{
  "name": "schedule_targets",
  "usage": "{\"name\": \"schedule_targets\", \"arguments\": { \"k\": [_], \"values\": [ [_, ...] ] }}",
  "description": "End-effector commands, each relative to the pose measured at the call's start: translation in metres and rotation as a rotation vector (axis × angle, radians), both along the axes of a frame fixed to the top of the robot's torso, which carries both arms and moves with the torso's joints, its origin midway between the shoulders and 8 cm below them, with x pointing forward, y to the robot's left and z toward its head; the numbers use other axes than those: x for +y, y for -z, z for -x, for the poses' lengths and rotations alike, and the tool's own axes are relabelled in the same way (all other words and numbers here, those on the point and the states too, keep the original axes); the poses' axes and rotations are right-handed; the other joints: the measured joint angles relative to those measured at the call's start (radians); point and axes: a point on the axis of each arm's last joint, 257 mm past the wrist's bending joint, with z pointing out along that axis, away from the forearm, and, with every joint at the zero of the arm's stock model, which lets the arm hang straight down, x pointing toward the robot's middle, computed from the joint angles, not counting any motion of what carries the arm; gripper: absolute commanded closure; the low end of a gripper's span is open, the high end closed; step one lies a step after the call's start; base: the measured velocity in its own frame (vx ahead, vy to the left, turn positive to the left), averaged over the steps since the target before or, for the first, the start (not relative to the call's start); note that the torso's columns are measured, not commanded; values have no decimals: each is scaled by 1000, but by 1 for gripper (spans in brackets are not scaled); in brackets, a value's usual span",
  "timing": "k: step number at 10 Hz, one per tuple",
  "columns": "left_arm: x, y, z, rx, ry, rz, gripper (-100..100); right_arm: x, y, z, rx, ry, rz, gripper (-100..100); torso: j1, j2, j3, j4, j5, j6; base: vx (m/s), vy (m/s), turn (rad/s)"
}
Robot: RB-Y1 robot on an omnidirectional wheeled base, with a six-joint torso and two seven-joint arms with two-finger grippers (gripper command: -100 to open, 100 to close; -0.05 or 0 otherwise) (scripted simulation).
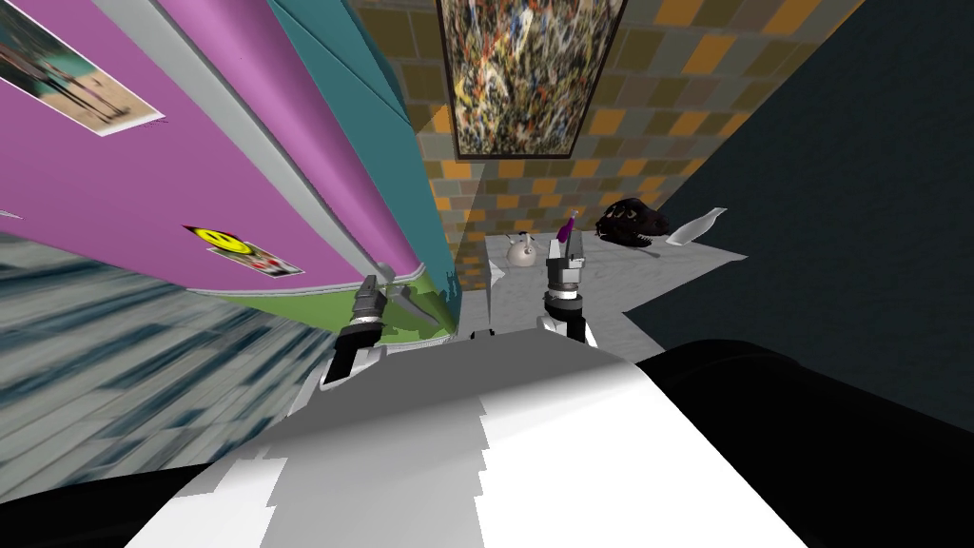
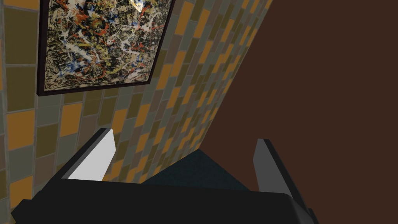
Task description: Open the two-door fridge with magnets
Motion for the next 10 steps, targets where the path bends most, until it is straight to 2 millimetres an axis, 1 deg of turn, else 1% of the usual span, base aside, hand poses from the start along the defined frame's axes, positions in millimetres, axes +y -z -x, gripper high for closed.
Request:
{"name": "schedule_targets", "arguments": {
  "k": [1,2,4,5,10],
  "values": [
    [9,-10,1,28,-20,-20,-100,0,0,0,0,0,0,0,-1,0,0,0,-1,1,20,-57,28],
    [10,-8,0,38,-24,-17,-100,0,0,0,0,0,0,0,-2,0,0,0,-1,1,18,-38,19],
    [18,-11,3,72,-43,-33,-100,0,0,0,0,0,0,0,-2,-2,-1,-1,-1,3,11,-44,11],
    [18,-10,2,78,-47,-31,-100,0,0,0,0,0,0,0,-2,-3,-2,-1,-1,3,5,-37,15],
    [34,-16,8,156,-92,-66,-100,0,0,0,0,0,0,0,-4,-4,-3,-1,-2,5,13,-43,17]
  ]
}}
